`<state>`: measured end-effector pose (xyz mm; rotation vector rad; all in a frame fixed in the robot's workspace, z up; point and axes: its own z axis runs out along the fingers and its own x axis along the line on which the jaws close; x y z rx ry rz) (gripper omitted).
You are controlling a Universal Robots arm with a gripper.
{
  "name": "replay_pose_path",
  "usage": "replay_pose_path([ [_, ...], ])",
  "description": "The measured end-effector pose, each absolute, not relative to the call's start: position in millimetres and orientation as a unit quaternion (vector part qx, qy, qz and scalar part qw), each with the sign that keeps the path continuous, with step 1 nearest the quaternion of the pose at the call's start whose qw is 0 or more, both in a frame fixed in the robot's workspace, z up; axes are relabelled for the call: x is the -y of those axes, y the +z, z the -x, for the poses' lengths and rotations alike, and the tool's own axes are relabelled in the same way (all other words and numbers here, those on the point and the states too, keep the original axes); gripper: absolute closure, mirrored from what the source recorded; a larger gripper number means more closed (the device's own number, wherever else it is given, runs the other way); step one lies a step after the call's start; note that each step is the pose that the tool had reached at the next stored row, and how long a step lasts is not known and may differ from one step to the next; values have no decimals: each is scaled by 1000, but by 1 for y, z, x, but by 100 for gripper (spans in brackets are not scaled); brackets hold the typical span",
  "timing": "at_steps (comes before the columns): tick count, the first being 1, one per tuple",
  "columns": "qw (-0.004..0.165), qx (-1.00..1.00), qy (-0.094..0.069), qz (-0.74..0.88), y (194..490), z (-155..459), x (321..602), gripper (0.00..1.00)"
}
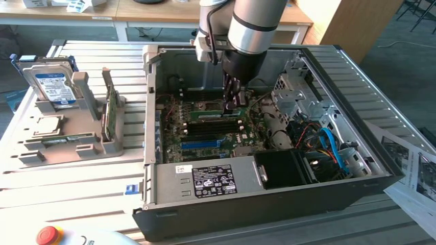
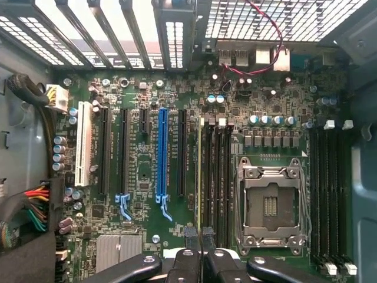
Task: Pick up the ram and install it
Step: 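Insert the ram into the slot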
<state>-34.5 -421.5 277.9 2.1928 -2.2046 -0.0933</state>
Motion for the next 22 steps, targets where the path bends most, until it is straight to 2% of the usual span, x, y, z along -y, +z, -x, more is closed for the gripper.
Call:
replay_pose_path([
  [22,16,709,-30,-705,255,35,422,88],
])
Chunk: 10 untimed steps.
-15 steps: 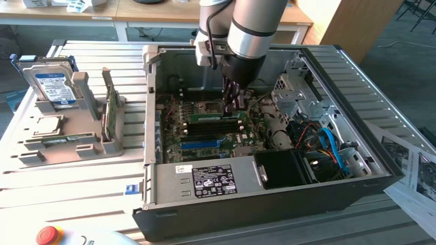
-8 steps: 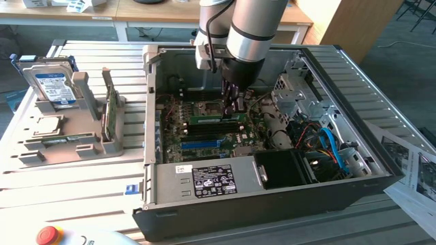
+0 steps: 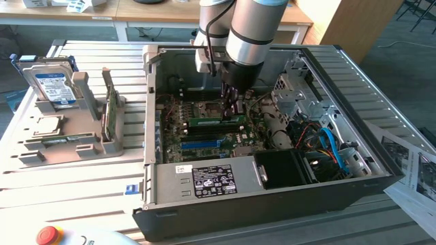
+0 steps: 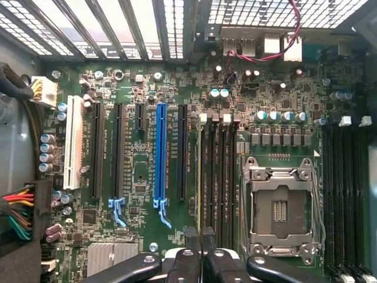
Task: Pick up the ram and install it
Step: 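Insert the ram into the slot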
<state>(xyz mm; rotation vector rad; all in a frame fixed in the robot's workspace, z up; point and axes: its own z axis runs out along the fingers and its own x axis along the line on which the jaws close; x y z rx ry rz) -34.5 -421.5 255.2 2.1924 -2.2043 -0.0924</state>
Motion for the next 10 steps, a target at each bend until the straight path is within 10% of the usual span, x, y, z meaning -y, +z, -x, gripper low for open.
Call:
replay_pose_path([
  [10,16,709,-30,-705,252,35,422,88],
])
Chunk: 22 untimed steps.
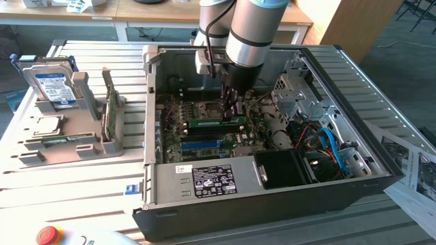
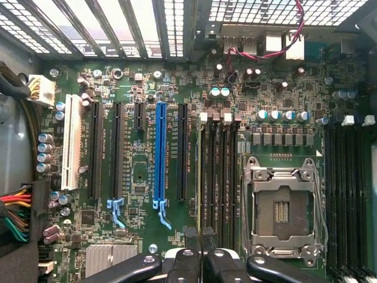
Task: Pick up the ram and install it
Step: 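Insert the ram into the slot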
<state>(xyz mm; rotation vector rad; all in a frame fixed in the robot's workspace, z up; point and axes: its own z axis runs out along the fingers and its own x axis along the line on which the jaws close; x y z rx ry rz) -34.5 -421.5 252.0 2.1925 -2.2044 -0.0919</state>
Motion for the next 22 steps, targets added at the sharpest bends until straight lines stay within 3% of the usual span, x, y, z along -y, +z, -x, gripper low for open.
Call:
replay_pose_path([
  [22,13,703,-25,-711,251,35,420,88],
])
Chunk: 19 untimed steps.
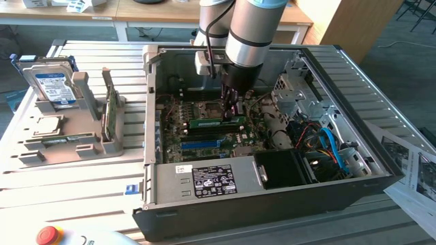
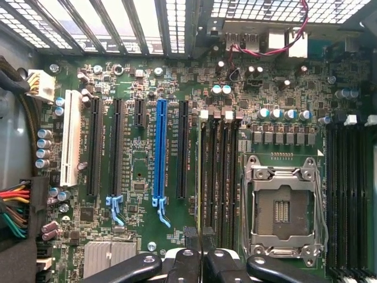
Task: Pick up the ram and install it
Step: 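Insert the ram into the slot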
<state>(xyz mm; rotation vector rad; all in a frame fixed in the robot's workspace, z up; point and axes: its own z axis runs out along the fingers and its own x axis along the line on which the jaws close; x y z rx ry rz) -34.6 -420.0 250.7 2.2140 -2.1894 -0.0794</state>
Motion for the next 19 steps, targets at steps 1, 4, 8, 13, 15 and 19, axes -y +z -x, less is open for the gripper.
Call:
replay_pose_path([
  [1,14,702,-25,-712,251,34,420,88],
  [4,14,702,-25,-712,251,35,420,88],
  [8,13,702,-25,-712,251,35,419,88],
  [13,13,702,-24,-712,249,36,418,88],
  [15,13,702,-24,-712,248,36,418,88],
  [19,13,702,-24,-712,247,37,416,88],
])
